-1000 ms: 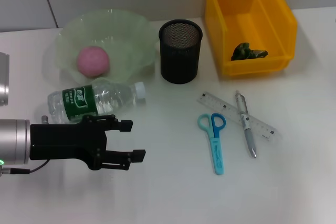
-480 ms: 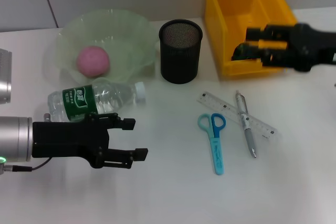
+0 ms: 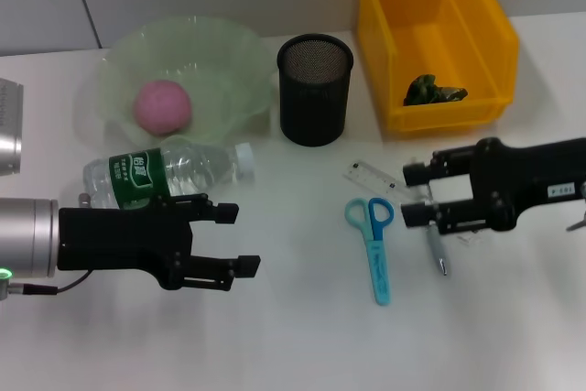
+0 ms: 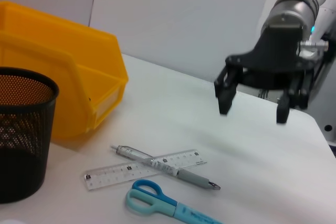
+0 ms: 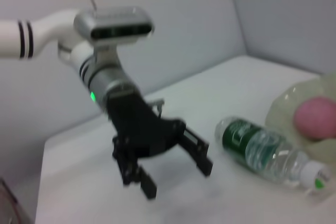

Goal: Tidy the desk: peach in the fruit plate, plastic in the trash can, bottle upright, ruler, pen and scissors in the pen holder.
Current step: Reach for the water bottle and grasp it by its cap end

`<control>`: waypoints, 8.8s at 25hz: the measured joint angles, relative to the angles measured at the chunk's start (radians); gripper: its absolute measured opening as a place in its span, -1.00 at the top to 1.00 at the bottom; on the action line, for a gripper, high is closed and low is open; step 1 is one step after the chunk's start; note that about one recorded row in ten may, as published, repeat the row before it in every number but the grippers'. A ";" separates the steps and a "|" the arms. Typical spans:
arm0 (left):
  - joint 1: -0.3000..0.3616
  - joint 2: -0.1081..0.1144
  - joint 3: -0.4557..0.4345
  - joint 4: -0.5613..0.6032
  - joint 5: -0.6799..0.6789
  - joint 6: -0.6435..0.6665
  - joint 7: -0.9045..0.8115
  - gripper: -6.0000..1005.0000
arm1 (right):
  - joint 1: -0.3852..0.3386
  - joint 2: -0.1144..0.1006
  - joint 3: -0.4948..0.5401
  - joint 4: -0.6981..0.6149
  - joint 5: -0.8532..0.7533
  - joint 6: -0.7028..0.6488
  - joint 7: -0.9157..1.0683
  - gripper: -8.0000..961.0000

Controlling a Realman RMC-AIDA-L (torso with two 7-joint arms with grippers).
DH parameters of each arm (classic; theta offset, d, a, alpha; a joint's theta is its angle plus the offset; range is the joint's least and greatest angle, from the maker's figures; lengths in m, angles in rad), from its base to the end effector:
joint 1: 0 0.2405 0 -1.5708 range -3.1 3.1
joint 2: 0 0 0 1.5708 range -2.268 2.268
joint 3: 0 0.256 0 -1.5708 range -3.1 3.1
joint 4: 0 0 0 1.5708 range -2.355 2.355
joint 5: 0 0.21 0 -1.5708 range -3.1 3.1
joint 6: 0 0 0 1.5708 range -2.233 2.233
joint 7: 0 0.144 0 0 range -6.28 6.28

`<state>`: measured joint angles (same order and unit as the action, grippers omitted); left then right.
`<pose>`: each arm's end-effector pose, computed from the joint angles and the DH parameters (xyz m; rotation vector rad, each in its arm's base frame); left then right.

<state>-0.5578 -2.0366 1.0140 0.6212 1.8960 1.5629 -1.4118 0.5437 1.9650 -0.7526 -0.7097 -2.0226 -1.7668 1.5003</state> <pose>-0.2410 0.3209 -0.0268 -2.9927 -0.5350 -0.5936 0.2584 0.3219 0.0419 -2.9268 0.6165 0.6291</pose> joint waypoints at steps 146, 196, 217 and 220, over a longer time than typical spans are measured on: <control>-0.156 -0.034 0.435 0.468 0.541 -0.285 -0.440 -0.64 | -0.028 0.037 0.007 -0.008 -0.081 0.118 -0.020 -0.32; -0.175 -0.042 0.695 0.363 0.518 -0.622 -0.526 -0.54 | -0.019 0.037 0.009 -0.011 -0.079 0.131 -0.010 -0.32; -0.188 -0.042 0.707 0.333 0.571 -0.643 -0.527 -0.30 | -0.016 0.040 0.009 -0.011 -0.076 0.133 0.003 -0.32; -0.188 -0.042 0.710 0.333 0.571 -0.643 -0.527 -0.22 | -0.016 0.040 0.009 -0.011 -0.076 0.133 0.003 -0.32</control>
<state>-0.7455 -2.0785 1.7235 0.9538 2.4667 0.9203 -1.9387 0.5278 2.0049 -0.7439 -0.7209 -2.0983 -1.6336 1.5031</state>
